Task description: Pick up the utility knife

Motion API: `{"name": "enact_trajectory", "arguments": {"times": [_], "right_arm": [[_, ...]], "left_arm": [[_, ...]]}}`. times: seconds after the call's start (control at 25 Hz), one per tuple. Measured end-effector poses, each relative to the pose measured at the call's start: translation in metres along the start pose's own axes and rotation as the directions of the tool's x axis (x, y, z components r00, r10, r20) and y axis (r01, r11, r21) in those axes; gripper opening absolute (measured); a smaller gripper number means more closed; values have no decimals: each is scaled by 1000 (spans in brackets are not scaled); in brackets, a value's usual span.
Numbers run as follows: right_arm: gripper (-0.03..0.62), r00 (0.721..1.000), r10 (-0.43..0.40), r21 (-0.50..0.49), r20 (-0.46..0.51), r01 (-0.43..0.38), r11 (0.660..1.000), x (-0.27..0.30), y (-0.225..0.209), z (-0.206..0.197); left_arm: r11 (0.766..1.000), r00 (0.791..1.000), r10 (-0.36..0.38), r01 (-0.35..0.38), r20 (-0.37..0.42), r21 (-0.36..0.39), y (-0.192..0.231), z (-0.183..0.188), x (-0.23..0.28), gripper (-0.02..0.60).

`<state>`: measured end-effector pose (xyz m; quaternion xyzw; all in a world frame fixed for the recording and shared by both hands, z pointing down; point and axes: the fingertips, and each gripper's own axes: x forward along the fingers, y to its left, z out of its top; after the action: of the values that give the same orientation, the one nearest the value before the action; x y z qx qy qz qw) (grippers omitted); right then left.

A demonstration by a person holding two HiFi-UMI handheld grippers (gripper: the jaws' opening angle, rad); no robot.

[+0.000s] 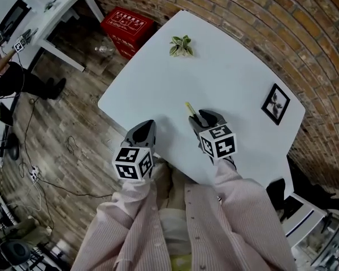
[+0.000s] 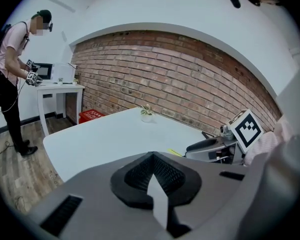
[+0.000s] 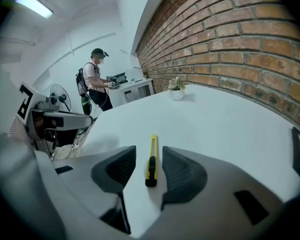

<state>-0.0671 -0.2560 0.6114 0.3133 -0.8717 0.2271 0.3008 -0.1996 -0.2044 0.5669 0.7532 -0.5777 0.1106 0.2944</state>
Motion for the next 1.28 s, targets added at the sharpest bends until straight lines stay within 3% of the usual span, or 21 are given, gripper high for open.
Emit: {"name": "enact_trajectory", "arguments": {"times": [0.44, 0.72, 0.96, 1.28], "right_arm": [[165, 994, -45, -33, -102, 42, 999, 16, -1, -12], [130, 986, -95, -138, -140, 75, 988, 17, 1, -15], [68, 985, -91, -120, -146, 74, 990, 17, 4, -16], [66, 986, -98, -94, -136, 86, 992, 18, 2, -17]], "left_arm": [[999, 996, -51, 51, -68, -2, -1, -12, 22, -8], [998, 995, -60, 60, -78, 2, -1, -14, 23, -8], [998, 995, -65, 65, -78, 4, -2, -15, 22, -8], [996, 995, -84, 85, -45, 24, -5, -8, 22, -8]]}}
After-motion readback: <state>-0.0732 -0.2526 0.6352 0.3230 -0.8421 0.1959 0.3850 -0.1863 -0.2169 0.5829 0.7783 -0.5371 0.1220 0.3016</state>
